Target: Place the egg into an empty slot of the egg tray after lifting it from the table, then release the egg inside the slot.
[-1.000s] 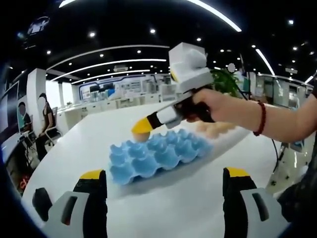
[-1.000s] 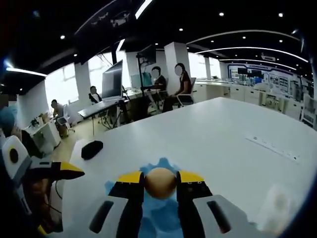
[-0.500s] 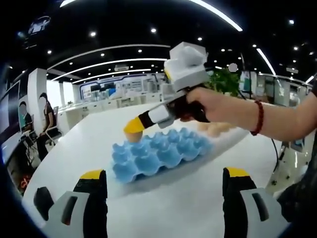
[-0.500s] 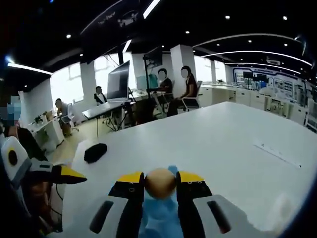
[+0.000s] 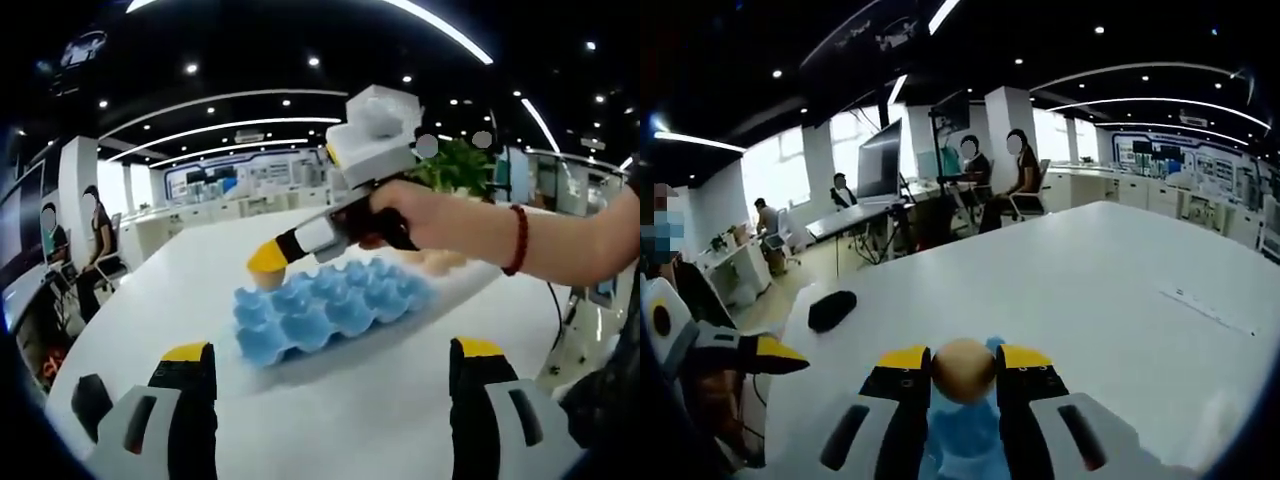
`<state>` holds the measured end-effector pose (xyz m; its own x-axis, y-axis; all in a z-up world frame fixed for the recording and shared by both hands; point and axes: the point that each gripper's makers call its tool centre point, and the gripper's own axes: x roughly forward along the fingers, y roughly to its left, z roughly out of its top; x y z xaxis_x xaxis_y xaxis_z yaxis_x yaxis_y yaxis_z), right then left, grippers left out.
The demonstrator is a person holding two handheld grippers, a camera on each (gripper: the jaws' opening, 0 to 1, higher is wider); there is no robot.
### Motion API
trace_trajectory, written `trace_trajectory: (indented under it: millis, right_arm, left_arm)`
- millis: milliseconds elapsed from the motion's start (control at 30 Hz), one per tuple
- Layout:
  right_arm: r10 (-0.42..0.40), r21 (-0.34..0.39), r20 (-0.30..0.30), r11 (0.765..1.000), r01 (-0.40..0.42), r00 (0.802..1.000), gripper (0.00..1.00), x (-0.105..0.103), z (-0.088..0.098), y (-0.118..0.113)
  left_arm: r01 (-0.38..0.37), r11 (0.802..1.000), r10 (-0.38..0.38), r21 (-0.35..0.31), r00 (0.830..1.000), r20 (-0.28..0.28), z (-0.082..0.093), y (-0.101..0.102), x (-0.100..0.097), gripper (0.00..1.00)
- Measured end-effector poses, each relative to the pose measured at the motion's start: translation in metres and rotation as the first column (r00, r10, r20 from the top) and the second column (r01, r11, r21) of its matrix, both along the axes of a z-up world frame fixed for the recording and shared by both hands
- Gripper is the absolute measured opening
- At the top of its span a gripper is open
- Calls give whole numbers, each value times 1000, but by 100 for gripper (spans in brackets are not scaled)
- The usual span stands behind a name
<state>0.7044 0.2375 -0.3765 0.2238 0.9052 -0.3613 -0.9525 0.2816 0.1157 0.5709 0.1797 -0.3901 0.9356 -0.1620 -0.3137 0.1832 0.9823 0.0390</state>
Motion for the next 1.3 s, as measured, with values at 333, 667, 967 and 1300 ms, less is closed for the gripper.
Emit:
trace_trajectory:
  millis: [333, 667, 967, 1300]
  right_arm:
    - [-7, -23, 23, 1000, 7, 1000, 27, 6, -9, 8]
    - [38, -61, 123, 998, -31, 992, 27, 11, -10, 17]
    - [65, -70, 123, 996, -57, 990, 27, 12, -16, 28]
    - [74, -105, 153, 993, -58, 985, 27, 17, -28, 30]
  left_arm:
    - [-14, 1000, 14, -4, 1000, -9, -3, 7, -3, 98]
    - [-22, 1000, 22, -17, 1000, -8, -5, 10, -3, 98]
    - [-32, 999, 32, -15, 999, -11, -5, 16, -2, 98]
    - [-30, 1000, 30, 1, 999, -16, -5, 5, 2, 98]
